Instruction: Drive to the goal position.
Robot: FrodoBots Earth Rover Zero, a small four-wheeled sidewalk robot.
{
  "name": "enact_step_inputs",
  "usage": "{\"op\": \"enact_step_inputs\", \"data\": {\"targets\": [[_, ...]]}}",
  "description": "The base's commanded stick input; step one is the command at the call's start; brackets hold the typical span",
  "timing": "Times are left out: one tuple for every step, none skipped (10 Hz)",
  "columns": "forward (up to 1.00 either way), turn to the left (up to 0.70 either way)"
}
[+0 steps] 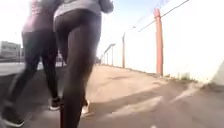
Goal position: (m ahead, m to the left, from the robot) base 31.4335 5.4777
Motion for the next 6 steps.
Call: {"op": "enact_step_inputs", "data": {"targets": [[0.85,0.0],[0.85,0.0],[0.85,0.0],[0.85,0.0],[0.85,0.0],[0.85,0.0]]}}
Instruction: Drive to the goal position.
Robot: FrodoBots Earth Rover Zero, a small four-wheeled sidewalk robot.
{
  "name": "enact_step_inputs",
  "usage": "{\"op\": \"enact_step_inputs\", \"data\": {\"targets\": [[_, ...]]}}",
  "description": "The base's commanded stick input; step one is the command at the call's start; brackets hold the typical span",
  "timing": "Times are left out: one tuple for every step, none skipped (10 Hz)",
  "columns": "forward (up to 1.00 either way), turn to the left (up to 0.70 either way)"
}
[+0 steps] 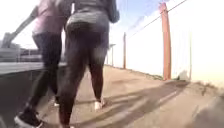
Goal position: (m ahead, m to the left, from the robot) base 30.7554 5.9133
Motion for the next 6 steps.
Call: {"op": "enact_step_inputs", "data": {"targets": [[0.79,0.0],[0.7,0.0],[0.7,0.0],[0.7,0.0],[0.7,0.0],[0.7,0.0]]}}
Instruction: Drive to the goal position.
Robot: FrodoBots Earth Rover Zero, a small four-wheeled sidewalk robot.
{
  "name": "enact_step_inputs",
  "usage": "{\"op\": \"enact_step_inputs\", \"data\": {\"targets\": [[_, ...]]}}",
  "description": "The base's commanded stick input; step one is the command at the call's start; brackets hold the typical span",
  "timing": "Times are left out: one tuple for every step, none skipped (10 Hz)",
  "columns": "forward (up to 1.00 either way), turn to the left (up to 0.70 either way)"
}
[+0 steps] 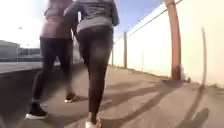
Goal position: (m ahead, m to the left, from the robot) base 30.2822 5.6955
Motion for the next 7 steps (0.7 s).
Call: {"op": "enact_step_inputs", "data": {"targets": [[0.7,0.0],[0.7,0.0],[0.7,0.0],[0.7,0.0],[0.7,0.0],[0.7,0.0],[0.7,0.0]]}}
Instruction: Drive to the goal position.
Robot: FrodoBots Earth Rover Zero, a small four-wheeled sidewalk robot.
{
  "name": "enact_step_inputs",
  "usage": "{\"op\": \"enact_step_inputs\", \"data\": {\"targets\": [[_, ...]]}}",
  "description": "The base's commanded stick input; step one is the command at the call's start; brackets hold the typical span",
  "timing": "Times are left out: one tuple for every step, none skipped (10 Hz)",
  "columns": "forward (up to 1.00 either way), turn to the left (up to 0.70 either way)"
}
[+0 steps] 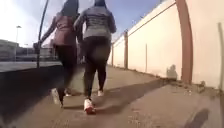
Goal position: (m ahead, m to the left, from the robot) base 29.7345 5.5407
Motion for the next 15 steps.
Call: {"op": "enact_step_inputs", "data": {"targets": [[0.7,0.0],[0.7,0.0],[0.7,0.0],[0.7,0.0],[0.7,0.0],[0.7,0.0],[0.7,0.0],[0.7,0.0],[0.7,0.0],[0.7,0.0],[0.7,0.0],[0.7,0.0],[0.7,0.21],[0.7,0.04],[0.7,0.0]]}}
